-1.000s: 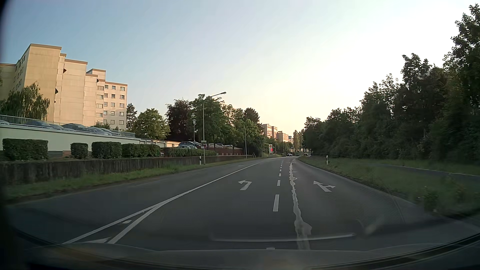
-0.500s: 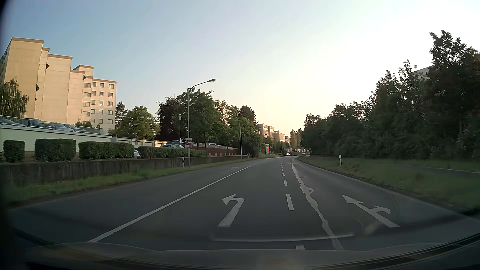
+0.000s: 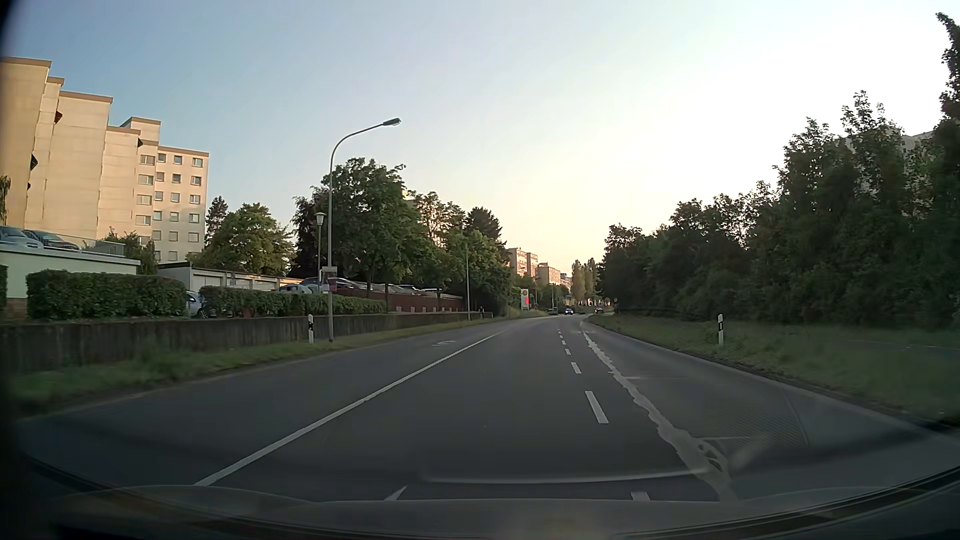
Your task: Follow the waypoints while adhering to traffic rules and regulations
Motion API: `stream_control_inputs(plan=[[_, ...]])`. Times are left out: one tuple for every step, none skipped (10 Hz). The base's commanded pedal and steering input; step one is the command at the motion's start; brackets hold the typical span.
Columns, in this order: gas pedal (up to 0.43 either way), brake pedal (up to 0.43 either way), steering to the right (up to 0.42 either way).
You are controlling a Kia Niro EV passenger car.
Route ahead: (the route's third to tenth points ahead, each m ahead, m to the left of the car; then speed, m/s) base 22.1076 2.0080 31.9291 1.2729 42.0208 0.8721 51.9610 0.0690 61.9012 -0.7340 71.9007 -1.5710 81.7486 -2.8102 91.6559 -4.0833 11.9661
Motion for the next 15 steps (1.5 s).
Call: stream_control_inputs(plan=[[0.0, 0.024, 0.011], [0.0, 0.024, 0.01], [0.0, 0.024, 0.009], [0.0, 0.03, 0.008], [0.0, 0.024, 0.007], [0.0, 0.03, 0.007], [0.0, 0.03, 0.007], [0.0, 0.024, 0.006], [0.0, 0.03, 0.005], [0.0, 0.024, 0.005], [0.0, 0.024, 0.005], [0.0, 0.03, 0.005], [0.0, 0.03, 0.005], [0.0, 0.03, 0.005], [0.0, 0.024, 0.005]])
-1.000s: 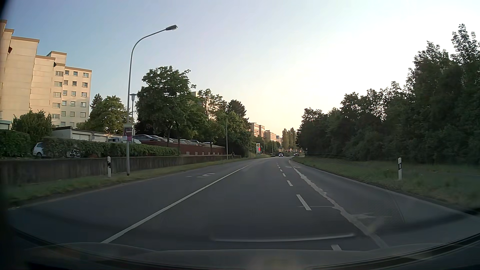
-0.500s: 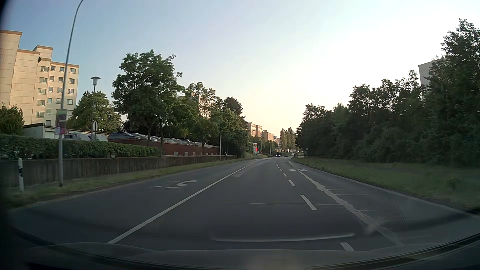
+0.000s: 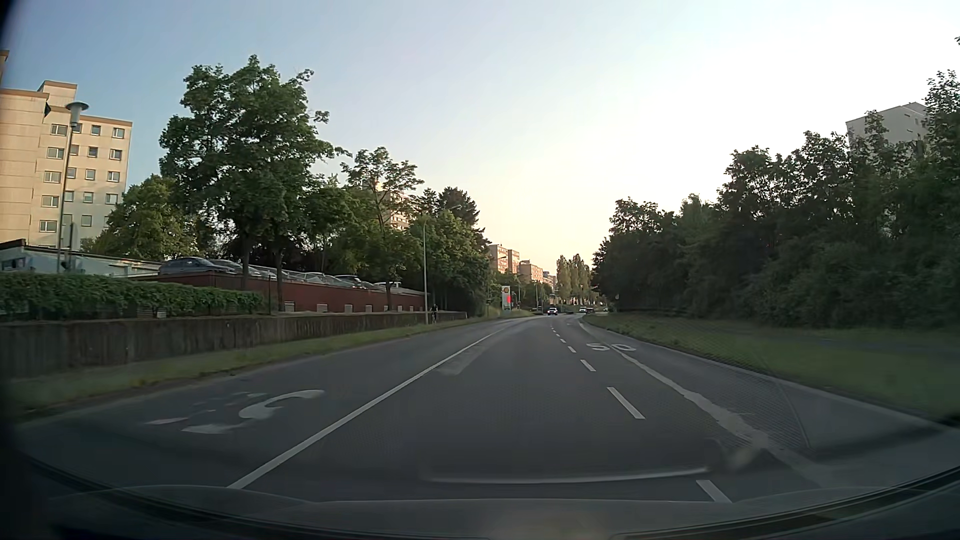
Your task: Follow the waypoints while adhering to traffic rules and regulations
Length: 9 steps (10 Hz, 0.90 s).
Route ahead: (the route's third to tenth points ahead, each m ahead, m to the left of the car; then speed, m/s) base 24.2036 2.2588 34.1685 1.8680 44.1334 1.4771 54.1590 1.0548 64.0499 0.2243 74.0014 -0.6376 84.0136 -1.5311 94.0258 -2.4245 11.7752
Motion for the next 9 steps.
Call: stream_control_inputs(plan=[[0.0, 0.03, 0.005], [0.0, 0.024, 0.005], [0.0, 0.024, 0.005], [0.0, 0.03, 0.005], [0.0, 0.024, 0.005], [0.0, 0.03, 0.005], [0.0, 0.024, 0.005], [0.0, 0.03, 0.005], [0.0, 0.03, 0.005]])
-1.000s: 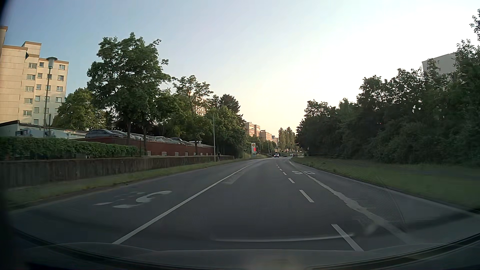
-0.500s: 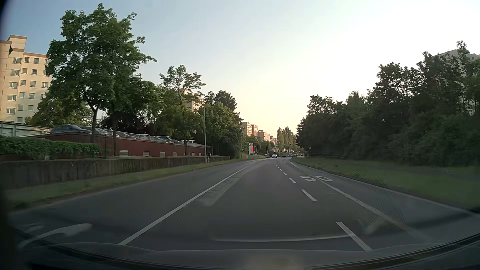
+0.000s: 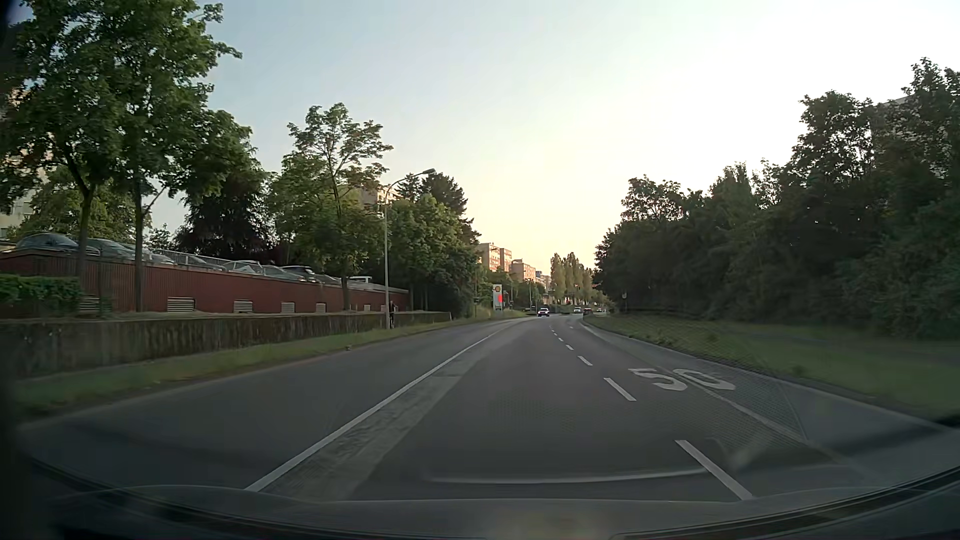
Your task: Follow the waypoints while adhering to traffic rules and regulations
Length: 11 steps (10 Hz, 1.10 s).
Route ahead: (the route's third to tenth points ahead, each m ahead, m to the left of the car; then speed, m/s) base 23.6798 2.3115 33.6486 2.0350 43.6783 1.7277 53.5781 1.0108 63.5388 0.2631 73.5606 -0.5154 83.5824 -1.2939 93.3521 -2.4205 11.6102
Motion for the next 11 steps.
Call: stream_control_inputs(plan=[[0.0, 0.03, 0.005], [0.0, 0.03, 0.005], [0.0, 0.03, 0.005], [0.0, 0.03, 0.005], [0.0, 0.024, 0.005], [0.0, 0.03, 0.005], [0.0, 0.03, 0.005], [0.0, 0.024, 0.006], [0.0, 0.03, 0.006], [0.0, 0.03, 0.006], [0.0, 0.03, 0.006]])
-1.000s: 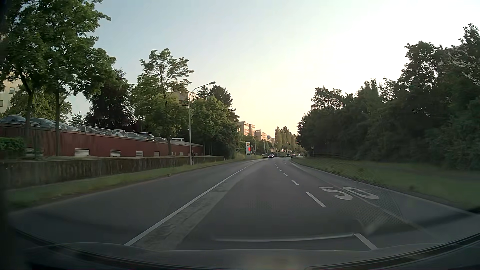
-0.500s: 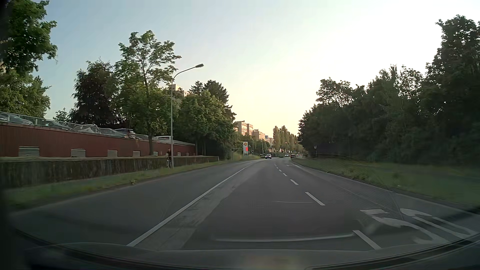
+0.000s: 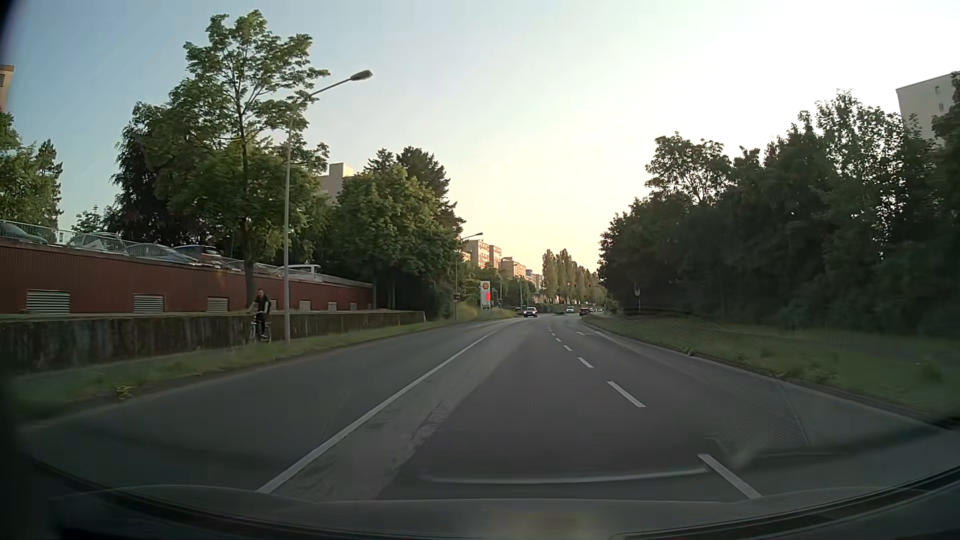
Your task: Follow the waypoints while adhering to traffic rules and regulations
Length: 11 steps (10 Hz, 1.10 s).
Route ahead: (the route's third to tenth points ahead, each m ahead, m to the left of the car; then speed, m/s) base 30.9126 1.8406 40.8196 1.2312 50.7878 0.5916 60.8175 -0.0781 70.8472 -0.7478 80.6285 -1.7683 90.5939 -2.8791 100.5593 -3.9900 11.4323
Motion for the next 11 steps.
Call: stream_control_inputs(plan=[[0.0, 0.03, 0.006], [0.0, 0.03, 0.006], [0.0, 0.024, 0.005], [0.0, 0.03, 0.004], [0.0, 0.03, 0.004], [0.0, 0.03, 0.004], [0.0, 0.03, 0.004], [0.0, 0.024, 0.004], [0.0, 0.03, 0.004], [0.0, 0.024, 0.004], [0.0, 0.03, 0.004]])
